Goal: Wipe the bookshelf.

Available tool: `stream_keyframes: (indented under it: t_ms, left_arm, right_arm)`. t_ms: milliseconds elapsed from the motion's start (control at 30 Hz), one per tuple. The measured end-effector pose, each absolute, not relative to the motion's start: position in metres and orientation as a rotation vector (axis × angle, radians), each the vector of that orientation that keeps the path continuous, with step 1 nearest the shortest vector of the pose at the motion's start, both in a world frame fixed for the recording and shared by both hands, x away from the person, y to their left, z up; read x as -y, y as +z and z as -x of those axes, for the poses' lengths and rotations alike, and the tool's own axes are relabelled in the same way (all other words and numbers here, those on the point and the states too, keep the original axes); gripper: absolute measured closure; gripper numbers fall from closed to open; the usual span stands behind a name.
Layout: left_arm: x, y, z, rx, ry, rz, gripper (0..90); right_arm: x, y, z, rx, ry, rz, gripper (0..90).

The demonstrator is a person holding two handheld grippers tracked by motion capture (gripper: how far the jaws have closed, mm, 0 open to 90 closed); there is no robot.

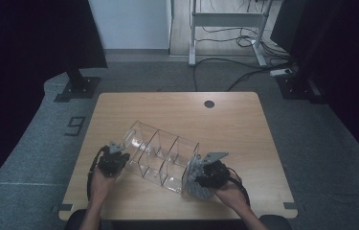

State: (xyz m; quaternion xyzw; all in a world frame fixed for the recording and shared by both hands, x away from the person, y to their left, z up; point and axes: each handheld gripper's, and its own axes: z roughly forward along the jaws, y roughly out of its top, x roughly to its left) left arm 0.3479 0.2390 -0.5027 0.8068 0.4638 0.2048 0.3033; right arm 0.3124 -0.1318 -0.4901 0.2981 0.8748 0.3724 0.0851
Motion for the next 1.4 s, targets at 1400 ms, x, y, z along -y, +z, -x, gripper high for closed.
stream_keyframes:
  t_ms: [1400]
  left_arm:
    - [-0.237, -0.503, -0.348, -1.234, 0.546, -2.132, 86.5]
  right_arm:
    - [0.148, -0.508, -0.369, -2.479, 0.982, -1.09, 61.5]
